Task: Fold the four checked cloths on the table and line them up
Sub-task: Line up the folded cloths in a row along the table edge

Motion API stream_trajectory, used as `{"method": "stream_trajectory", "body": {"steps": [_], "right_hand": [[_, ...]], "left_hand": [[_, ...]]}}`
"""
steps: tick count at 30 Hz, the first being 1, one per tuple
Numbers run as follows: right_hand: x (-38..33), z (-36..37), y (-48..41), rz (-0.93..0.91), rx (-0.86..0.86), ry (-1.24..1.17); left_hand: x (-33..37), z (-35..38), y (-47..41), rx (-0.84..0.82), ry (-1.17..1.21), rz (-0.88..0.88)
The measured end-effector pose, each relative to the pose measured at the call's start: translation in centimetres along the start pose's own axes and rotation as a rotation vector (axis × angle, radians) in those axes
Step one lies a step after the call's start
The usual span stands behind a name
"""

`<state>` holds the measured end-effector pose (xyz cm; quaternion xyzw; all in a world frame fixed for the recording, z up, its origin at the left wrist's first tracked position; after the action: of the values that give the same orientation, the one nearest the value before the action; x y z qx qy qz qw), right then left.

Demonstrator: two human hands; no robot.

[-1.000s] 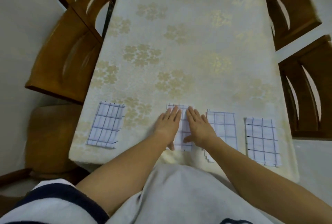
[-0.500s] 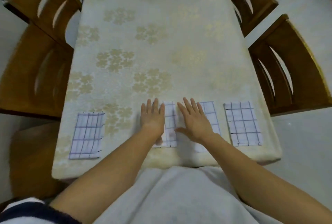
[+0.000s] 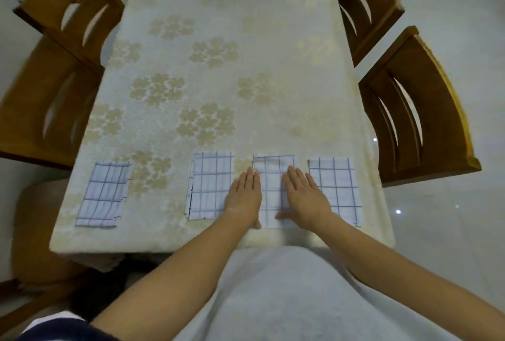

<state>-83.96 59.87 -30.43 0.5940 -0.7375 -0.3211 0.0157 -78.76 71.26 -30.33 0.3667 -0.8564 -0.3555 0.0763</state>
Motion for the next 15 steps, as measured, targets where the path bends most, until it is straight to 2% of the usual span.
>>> {"method": "stream_trajectory", "body": {"steps": [9,11,15], "right_hand": [[0.3,-0.4,-0.6,0.059,-0.055,0.054],[-0.5,-0.8,-0.7,0.072,-0.039,0.091],[-5.5,-1.9,-1.9,0.007,0.046,0.075]], "left_hand": [[-0.4,-0.3,-0.9,0.03,0.033,0.022],[-1.2,-0.3,-0.6,0.086,0.076,0.042],[-5.9,-0.6,0.8,0.269,0.307,0.046]]}}
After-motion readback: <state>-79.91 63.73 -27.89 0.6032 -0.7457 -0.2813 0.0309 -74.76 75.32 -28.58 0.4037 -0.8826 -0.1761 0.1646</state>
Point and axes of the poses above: each hand's wrist, its own y-axis away from the middle knuckle, its own z-axis out of the palm, x = y × z, the point moved 9 cm from there along -y, towards the middle knuckle, and after that the axes turned 13 degrees about -y, right-handed, at the moved point
